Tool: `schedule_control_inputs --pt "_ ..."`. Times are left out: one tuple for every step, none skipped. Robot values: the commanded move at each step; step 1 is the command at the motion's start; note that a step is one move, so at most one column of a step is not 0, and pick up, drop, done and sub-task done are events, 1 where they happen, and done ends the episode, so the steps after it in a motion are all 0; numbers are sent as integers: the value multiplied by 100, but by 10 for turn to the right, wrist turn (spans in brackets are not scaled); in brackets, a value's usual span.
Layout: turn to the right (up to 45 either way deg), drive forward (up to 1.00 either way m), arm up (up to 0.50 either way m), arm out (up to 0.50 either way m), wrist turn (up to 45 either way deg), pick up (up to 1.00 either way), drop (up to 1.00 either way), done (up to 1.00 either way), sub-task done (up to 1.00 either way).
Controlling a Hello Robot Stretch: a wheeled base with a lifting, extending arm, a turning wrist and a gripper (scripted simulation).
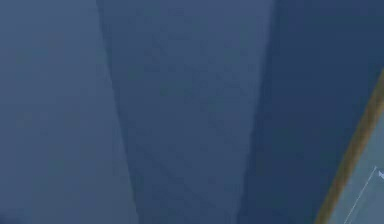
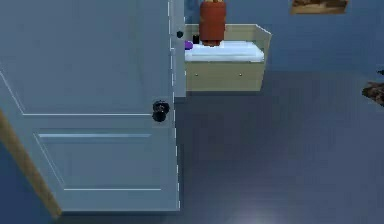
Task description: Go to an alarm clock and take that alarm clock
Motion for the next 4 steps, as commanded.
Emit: schedule_control_inputs --pt "450 0 0 0 0 0 0 0 0" --pt "450 0 0 0 0 0 0 0 0" --pt "270 0 0 0 0 0 0 0 0" --pt "0 65 0 0 0 0 0 0 0"
